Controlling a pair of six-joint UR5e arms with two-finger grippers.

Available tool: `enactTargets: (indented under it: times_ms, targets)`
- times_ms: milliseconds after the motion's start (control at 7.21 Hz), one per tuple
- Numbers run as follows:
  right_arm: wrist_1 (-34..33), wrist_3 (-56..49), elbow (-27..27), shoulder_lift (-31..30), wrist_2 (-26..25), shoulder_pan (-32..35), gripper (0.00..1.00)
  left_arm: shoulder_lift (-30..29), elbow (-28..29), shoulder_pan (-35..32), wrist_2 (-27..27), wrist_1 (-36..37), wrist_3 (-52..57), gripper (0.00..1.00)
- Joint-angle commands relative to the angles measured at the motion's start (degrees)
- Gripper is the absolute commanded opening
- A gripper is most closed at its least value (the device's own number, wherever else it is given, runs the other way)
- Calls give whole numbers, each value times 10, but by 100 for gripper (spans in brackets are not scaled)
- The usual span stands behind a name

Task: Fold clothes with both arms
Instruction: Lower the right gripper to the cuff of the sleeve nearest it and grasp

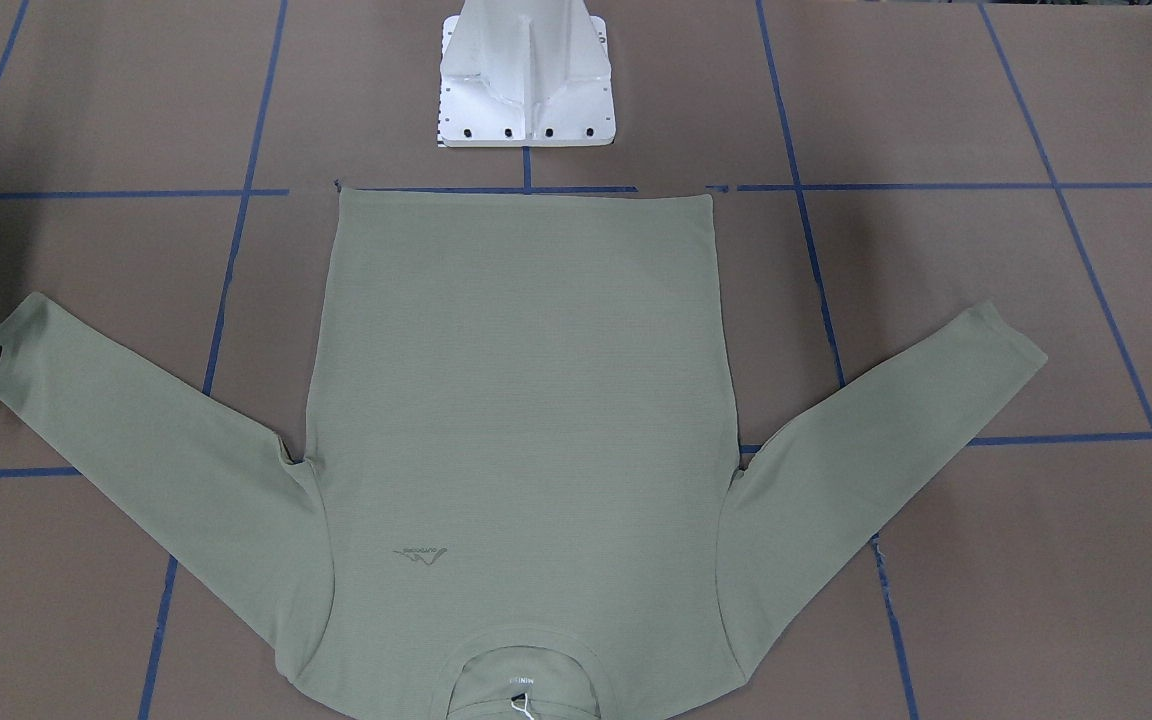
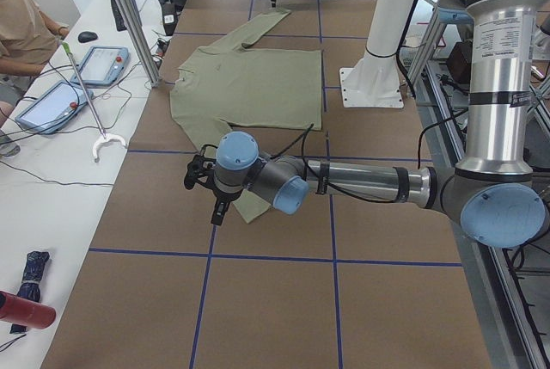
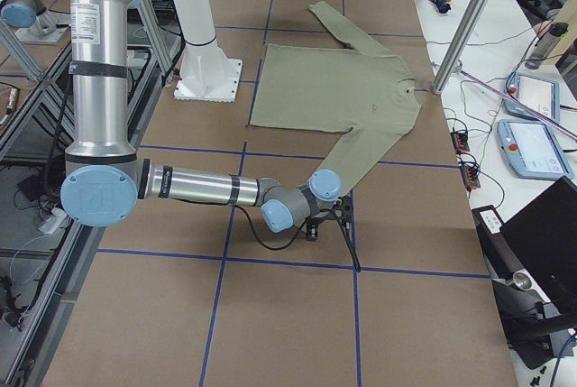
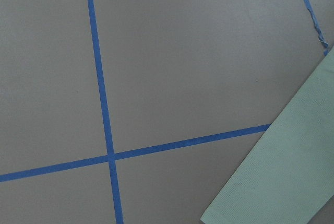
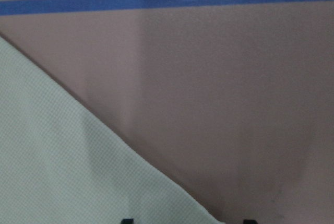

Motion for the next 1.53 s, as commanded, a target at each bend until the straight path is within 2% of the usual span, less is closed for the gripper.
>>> enactTargets:
  times_ms: [0,139,278,555,833,971,1110,1388]
  targets:
    - [0,2,-7,-7,0,0,70,-1,2,0,1,0,0,99]
    - [-1,5,-8,-6,0,0,42,-1,2,0,1,0,1,99]
    - [-1,4,-8,-3,1,0,0,-1,2,0,1,0,2,99]
    - [-3,4,-6,3,12,2,0,0,6,0,1,-1,6,99]
    - [-6,5,0,12,52,23,0,0,6,0,1,-1,6,99]
    - [-9,35,47,9,74,42,0,0,5,0,0,-1,6,99]
    - [-18,126,102,16,74,39,0,0,5,0,0,-1,5,99]
    - [-19,281,155,78,76,18,0,1,10,0,0,-2,5,99]
